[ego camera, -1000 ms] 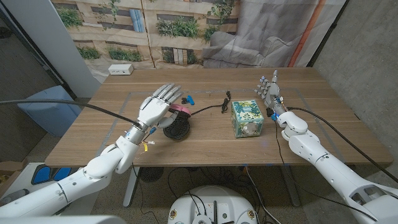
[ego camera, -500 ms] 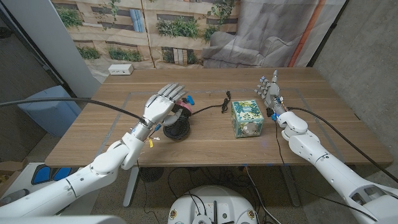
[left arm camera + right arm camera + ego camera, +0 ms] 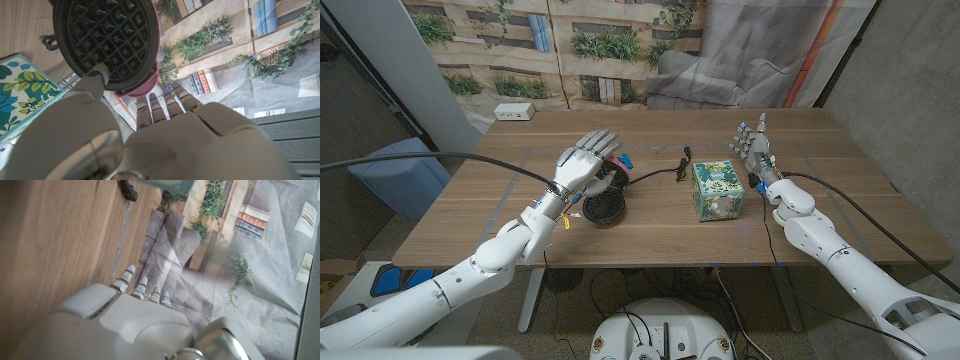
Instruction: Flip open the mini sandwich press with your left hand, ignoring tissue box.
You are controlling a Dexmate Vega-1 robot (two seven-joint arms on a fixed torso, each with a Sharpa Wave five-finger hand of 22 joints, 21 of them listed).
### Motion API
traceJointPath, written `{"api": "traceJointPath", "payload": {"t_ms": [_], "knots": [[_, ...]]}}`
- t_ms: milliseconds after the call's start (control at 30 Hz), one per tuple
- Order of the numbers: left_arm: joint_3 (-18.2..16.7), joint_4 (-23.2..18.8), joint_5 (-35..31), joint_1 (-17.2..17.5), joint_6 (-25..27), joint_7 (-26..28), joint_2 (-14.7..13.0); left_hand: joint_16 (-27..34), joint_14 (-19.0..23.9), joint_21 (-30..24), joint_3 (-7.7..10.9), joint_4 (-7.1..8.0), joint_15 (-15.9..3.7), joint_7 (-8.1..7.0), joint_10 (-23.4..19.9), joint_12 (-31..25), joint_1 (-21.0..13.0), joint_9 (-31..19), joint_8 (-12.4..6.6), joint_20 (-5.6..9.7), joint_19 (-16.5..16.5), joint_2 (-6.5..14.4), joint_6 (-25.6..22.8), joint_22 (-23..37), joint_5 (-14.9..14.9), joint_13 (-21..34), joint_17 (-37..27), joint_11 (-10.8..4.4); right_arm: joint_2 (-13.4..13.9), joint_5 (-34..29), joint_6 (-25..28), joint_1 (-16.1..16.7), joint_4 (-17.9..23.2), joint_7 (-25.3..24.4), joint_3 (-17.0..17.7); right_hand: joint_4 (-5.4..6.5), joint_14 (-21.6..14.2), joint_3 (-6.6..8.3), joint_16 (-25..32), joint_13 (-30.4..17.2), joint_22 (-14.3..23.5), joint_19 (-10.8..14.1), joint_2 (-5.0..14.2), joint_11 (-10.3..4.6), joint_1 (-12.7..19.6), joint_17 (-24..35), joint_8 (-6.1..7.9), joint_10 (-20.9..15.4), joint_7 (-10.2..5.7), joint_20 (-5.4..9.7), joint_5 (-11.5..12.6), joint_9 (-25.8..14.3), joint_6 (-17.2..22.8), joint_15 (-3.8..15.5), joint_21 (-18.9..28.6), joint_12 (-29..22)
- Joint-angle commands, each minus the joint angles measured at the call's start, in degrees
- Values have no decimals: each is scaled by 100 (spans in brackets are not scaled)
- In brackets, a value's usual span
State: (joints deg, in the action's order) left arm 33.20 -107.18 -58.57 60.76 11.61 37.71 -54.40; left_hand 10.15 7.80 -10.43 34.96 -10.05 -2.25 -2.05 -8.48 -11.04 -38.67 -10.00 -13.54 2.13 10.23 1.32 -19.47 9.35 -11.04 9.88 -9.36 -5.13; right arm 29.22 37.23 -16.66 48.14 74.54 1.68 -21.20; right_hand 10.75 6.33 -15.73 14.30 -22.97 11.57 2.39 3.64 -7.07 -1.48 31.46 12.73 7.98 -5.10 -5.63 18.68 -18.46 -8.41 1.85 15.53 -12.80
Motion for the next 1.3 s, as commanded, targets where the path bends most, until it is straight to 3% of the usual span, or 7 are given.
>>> {"api": "traceJointPath", "payload": {"t_ms": [33,967,1300], "knots": [[182,155,6,-341,-132,-137,177,9,38,-27,-36,-13,-113,15,-47,13,-15,-25,23,212,47,65,-21,10,19,14,-7,9,0,0,6,0,1,-1,0,10,41,-41,11,-18,15,28,517,-8,18,10,26,21,11,-29,26,-25,-45,127,-28,-14],[555,654,64,-795,-352,-222,535,-6,31,-14,-94,-6,-98,21,-39,34,-36,-27,73,210,37,112,-40,12,19,14,-7,14,-1,0,5,-1,0,0,0,10,34,-41,13,-18,16,31,517,-7,18,11,27,20,7,-36,26,-25,-42,139,-30,-14],[556,627,184,-793,-316,-253,540,-9,28,-12,-115,-6,-102,14,-36,39,-45,-28,87,211,35,129,-56,12,18,15,-7,9,-1,0,5,-3,-3,1,0,10,34,-41,13,-18,16,34,516,-6,18,11,27,17,13,-36,26,-26,-43,142,-31,-15]]}}
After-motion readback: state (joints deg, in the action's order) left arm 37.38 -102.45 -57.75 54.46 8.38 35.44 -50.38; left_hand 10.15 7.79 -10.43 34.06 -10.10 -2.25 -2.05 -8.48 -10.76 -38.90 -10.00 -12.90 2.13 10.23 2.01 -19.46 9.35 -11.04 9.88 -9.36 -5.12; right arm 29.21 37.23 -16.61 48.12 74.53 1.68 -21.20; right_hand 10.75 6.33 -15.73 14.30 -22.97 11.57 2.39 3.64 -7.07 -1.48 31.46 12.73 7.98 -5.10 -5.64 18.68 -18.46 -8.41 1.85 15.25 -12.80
